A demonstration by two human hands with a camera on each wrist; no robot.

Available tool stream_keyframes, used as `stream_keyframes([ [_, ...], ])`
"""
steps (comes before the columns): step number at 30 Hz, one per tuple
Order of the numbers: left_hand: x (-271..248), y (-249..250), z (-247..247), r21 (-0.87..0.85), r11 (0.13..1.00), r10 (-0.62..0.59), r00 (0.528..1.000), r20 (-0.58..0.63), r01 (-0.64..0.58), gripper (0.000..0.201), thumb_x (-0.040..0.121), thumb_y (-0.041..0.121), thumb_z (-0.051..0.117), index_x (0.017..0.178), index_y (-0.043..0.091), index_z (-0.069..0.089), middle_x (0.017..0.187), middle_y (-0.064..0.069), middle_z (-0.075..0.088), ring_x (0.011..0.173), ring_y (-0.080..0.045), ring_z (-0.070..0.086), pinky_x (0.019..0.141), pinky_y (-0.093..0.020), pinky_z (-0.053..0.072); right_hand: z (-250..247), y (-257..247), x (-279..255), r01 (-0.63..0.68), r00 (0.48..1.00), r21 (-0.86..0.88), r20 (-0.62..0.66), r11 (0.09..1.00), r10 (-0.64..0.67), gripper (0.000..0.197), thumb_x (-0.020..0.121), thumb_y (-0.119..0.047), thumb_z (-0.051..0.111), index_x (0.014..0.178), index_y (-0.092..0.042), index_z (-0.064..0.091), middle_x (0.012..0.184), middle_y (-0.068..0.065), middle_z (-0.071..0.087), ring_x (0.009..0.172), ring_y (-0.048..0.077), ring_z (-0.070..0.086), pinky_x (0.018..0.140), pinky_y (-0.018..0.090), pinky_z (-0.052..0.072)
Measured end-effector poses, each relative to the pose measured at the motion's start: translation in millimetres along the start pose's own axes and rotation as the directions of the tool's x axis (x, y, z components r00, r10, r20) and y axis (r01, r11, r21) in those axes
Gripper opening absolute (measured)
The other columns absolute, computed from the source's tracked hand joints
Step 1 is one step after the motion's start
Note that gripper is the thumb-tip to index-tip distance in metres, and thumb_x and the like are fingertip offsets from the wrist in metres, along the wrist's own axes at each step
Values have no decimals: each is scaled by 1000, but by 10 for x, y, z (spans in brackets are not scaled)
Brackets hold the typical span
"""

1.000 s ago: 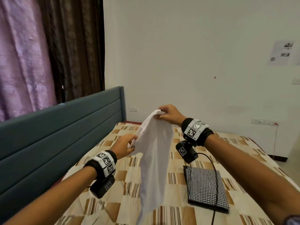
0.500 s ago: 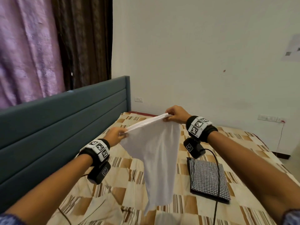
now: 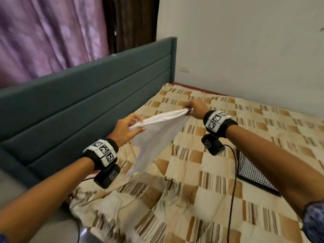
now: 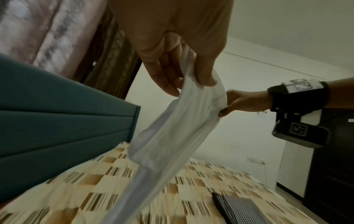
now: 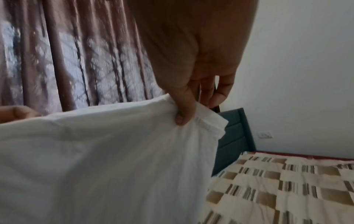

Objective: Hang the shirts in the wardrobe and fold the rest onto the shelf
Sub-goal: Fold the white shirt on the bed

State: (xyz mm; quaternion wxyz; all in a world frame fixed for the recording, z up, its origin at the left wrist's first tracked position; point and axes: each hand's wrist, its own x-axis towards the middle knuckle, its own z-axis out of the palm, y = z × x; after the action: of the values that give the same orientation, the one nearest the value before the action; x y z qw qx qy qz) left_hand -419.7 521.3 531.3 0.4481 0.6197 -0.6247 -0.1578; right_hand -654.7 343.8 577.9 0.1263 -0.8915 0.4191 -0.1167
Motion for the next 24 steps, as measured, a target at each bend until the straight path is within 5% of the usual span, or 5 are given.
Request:
stream_keyframes([
  [8, -1071, -475, 1383, 97, 987, -157, 822, 547, 124, 18, 73, 19, 77, 77, 22, 60, 67, 20, 52, 62, 8, 50, 60, -5, 31, 1334, 852, -702, 18, 942, -26, 335, 1000, -8, 29, 82, 7, 56, 99, -8, 73, 105, 12, 69, 99, 26, 64, 86, 31, 47],
  [13, -1778, -807, 2848, 117, 973, -217, 619, 755, 199, 14, 77, 22, 61, 84, 9, 61, 88, -12, 64, 77, -20, 54, 68, -21, 31, 2500, 1836, -1566, -46, 855, -113, 509, 993, 97, 27, 88, -7, 54, 97, -26, 72, 101, 0, 53, 92, 20, 56, 79, 23, 40],
  [16, -2138, -869, 3558, 160, 970, -229, 473, 850, 183, 16, 82, 22, 60, 91, 9, 61, 96, -15, 62, 91, -33, 56, 73, -27, 33, 3076, 2423, -2166, -125, 781, -161, 593, 979, 197, 18, 89, -18, 59, 96, -27, 73, 97, -4, 46, 93, 18, 56, 82, 22, 40],
  [21, -2620, -724, 4412, 164, 978, -202, 361, 910, 133, 12, 84, 9, 57, 93, 3, 63, 103, -20, 61, 99, -37, 54, 84, -40, 40, 3604, 3040, -2961, -225, 626, -233, 709, 946, 324, 18, 87, -24, 55, 96, -18, 69, 105, 2, 51, 105, 23, 50, 78, 24, 32],
  [24, -2855, -690, 4722, 116, 993, -121, 283, 951, 34, 23, 85, 9, 60, 107, 3, 62, 108, -21, 61, 101, -38, 53, 86, -45, 41, 3667, 3265, -3336, -194, 675, -382, 616, 903, 406, 13, 76, -13, 65, 86, -5, 63, 92, 8, 61, 90, 31, 54, 73, 34, 39],
])
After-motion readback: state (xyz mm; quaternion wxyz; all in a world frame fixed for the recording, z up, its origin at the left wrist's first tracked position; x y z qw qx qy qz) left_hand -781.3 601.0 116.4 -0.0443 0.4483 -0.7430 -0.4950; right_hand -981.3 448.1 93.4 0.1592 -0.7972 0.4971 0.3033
